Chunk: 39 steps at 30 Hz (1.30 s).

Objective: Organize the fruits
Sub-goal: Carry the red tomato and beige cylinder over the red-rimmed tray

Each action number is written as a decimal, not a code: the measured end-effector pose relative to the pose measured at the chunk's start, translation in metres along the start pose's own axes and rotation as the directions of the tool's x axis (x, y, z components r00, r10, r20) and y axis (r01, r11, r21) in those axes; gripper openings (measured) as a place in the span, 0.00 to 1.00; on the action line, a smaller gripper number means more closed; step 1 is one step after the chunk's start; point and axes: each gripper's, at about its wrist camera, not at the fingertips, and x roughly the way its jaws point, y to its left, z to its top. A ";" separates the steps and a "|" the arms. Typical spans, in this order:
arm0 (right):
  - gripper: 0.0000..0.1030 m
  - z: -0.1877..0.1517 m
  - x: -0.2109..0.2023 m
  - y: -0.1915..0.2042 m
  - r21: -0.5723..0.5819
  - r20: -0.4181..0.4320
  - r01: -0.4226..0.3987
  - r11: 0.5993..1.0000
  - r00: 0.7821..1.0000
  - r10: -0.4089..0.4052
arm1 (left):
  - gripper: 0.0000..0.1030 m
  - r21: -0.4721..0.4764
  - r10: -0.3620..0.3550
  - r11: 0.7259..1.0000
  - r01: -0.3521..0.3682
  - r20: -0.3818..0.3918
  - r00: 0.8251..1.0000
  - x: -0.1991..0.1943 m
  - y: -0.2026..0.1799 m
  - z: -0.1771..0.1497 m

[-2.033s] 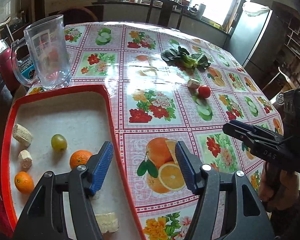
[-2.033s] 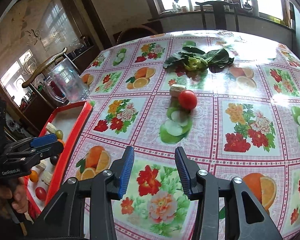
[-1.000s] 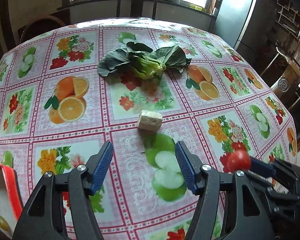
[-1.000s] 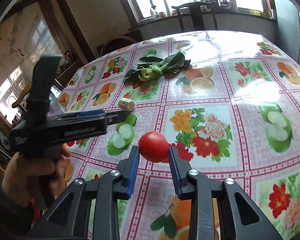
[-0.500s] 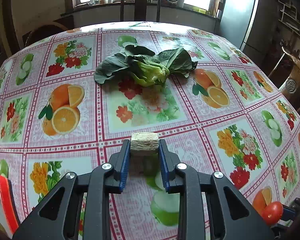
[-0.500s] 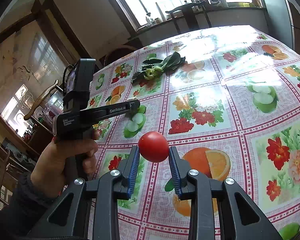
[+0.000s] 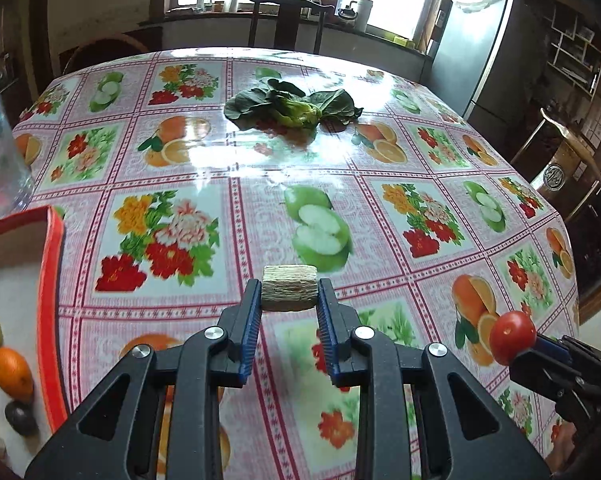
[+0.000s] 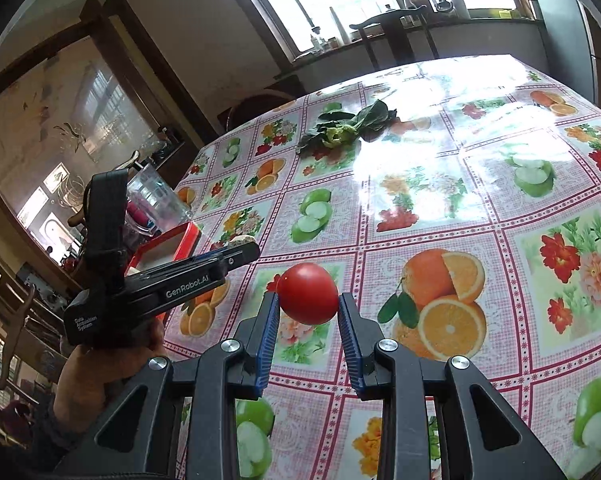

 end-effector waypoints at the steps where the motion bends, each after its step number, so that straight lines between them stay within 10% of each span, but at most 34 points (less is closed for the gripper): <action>1: 0.29 -0.001 0.000 0.004 -0.006 -0.002 -0.002 1.000 1.000 0.002 | 0.24 -0.010 0.003 1.000 -0.003 0.003 1.000 -0.006 0.002 -0.005; 39: 0.29 -0.068 0.027 0.147 -0.227 -0.169 -0.172 0.959 0.976 0.135 | 0.24 -0.150 0.126 0.982 -0.113 0.082 0.989 -0.132 0.080 -0.115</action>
